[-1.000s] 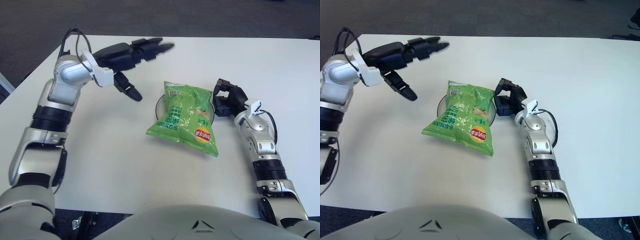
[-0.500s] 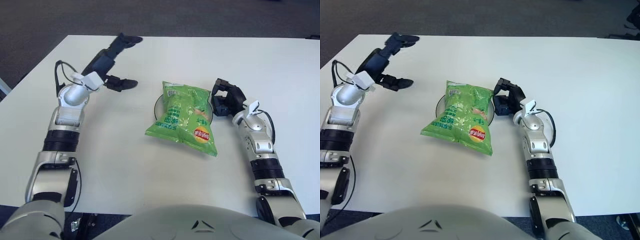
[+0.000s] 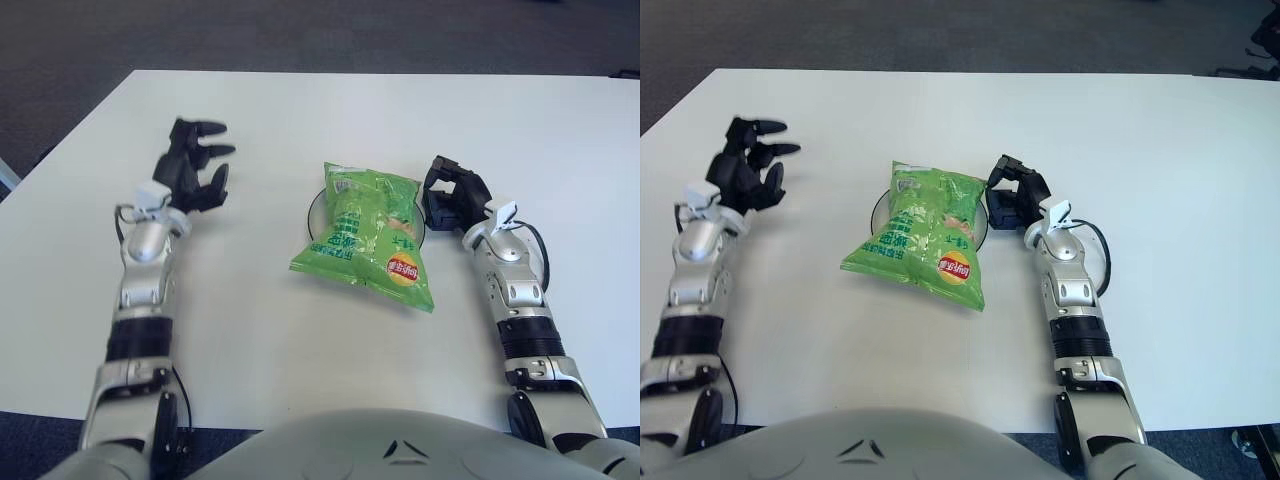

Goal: Put the snack into the plate.

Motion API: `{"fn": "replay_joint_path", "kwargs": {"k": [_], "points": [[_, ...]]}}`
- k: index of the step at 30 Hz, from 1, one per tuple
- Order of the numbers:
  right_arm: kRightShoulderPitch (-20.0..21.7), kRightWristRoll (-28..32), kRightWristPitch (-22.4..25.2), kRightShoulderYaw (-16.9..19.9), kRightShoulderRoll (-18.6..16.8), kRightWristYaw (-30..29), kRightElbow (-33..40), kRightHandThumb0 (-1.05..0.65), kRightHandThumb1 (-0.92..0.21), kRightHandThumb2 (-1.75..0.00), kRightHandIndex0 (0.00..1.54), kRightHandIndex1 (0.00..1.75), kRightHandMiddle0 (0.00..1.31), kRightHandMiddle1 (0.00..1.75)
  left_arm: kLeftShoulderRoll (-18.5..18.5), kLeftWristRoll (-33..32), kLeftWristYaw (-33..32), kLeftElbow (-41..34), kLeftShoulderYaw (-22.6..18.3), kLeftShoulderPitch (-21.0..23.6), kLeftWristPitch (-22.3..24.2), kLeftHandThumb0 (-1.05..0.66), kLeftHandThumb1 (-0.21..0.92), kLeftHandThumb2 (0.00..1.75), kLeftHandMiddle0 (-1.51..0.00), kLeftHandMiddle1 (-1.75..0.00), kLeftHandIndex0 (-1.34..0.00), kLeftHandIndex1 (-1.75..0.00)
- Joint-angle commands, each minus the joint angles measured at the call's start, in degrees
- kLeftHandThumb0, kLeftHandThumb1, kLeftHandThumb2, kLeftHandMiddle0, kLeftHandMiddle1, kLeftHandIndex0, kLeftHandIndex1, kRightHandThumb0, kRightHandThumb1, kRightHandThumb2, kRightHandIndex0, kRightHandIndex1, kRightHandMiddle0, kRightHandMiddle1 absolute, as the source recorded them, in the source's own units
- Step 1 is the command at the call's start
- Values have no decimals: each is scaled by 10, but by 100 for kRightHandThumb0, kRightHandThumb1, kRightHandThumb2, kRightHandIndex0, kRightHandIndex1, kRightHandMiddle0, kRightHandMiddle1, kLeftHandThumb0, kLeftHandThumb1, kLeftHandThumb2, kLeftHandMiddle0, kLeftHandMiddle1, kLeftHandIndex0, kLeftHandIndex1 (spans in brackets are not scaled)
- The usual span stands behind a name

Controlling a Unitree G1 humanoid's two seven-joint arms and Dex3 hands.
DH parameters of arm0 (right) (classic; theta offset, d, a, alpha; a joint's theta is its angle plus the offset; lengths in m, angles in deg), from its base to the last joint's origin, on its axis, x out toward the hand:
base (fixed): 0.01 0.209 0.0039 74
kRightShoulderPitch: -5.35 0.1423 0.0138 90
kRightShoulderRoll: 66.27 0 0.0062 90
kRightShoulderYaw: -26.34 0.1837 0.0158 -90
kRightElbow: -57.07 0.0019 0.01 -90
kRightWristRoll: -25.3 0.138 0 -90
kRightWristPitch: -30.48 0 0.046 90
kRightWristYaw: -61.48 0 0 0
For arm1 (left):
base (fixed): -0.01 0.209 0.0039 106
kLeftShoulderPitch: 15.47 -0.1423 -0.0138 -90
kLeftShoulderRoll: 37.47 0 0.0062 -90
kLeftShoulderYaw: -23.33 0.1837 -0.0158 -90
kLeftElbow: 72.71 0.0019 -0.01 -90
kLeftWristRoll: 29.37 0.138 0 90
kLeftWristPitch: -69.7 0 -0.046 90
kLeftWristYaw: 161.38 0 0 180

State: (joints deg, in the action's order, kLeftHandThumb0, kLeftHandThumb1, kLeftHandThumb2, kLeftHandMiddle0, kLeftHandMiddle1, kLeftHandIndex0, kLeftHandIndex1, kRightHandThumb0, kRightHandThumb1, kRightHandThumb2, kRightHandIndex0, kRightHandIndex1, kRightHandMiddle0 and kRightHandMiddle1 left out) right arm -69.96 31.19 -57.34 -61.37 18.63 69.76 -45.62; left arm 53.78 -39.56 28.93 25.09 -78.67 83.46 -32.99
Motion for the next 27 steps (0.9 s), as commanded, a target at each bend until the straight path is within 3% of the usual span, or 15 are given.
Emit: {"fn": "replay_joint_path", "kwargs": {"k": [1,5,7,11,16,21,27], "points": [[-40,-13,42,-1,-11,-16,-30,-49,-29,-135,127,175,64,175,45,8,-45,-19,-9,-33,-32,-38,80,69,-43,-171,-25,-174],[-41,-13,48,6,-20,-40,-22,-49,-29,-134,127,175,63,175,101,28,-93,-31,-6,-94,-83,-37,80,69,-50,-174,-26,-174],[-41,-12,50,12,-28,-60,-18,-49,-29,-134,127,175,63,175,116,38,-118,-34,-5,-114,-87,-37,80,68,-55,-174,-26,-175],[-41,-12,48,18,-36,-81,-15,-49,-29,-135,128,175,64,175,106,47,-127,-10,-3,-123,-92,-37,80,69,-66,-175,-27,-175],[-41,-12,35,24,-41,-98,-20,-50,-27,-137,129,175,65,175,76,39,-107,97,-23,-114,-129,-37,75,76,-81,-175,-30,-175],[-43,-9,26,33,-45,-107,-20,-50,-26,-139,131,175,66,175,82,44,-117,122,-23,-116,-145,-38,69,85,-94,-175,-34,-175],[-47,25,-57,65,-68,-99,-39,-53,-20,-146,132,175,71,175,101,54,-148,125,-22,-120,-144,-40,60,95,-105,-175,-40,-175]]}}
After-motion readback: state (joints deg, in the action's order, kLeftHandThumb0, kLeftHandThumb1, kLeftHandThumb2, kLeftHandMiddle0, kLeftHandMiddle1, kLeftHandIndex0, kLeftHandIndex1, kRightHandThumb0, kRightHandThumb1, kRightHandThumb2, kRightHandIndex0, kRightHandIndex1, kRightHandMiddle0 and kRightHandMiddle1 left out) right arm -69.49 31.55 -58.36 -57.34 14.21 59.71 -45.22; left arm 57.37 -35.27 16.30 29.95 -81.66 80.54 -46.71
